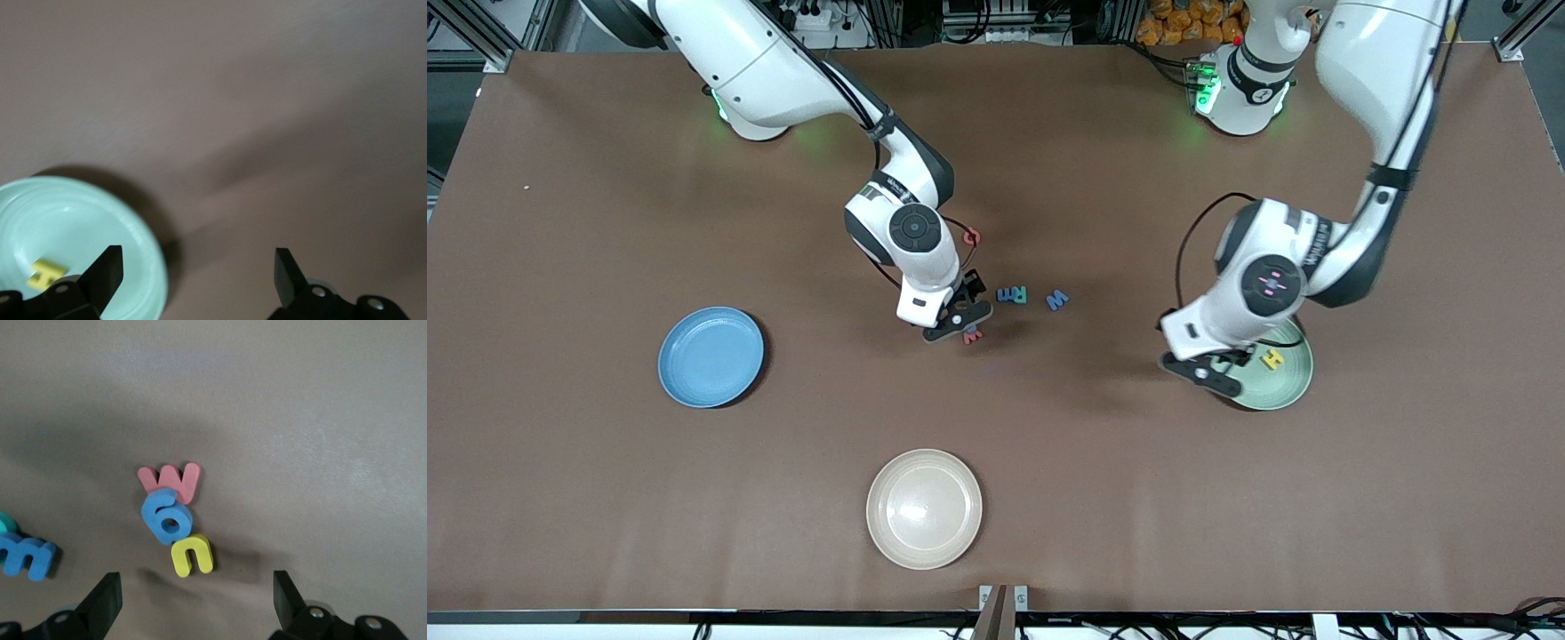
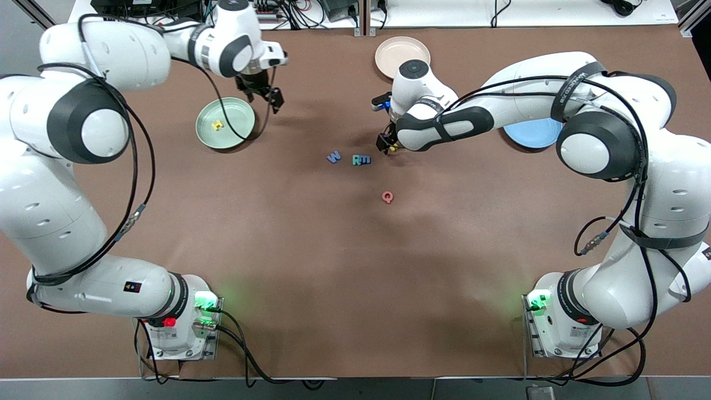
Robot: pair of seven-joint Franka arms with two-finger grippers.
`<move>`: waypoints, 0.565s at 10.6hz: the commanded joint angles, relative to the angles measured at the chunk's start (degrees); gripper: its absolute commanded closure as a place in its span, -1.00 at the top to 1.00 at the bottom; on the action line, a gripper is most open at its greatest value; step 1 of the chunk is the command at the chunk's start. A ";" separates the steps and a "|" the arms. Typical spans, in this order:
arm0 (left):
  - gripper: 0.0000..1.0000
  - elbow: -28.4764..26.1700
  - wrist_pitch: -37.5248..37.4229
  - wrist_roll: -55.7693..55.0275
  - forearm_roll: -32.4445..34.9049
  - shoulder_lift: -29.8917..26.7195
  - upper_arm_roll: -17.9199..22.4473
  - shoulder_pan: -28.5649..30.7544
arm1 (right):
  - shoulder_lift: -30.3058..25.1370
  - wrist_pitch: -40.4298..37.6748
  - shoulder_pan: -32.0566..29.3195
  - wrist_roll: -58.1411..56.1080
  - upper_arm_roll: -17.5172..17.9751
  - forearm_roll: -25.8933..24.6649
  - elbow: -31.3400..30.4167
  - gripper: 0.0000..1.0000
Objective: Sort upper and lower case letters into plates
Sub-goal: 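Lower the H onto the green plate and open the left gripper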
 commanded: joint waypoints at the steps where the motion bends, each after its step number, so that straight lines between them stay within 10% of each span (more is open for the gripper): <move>1: 1.00 -1.19 4.35 0.14 -1.24 -0.45 0.51 -3.61 | 0.83 0.06 0.73 2.26 -0.02 -1.43 1.52 1.00; 6: 1.00 -9.26 16.04 -2.22 -0.54 -0.53 0.51 -10.29 | 2.85 0.59 0.82 4.28 -0.10 -2.83 2.22 1.00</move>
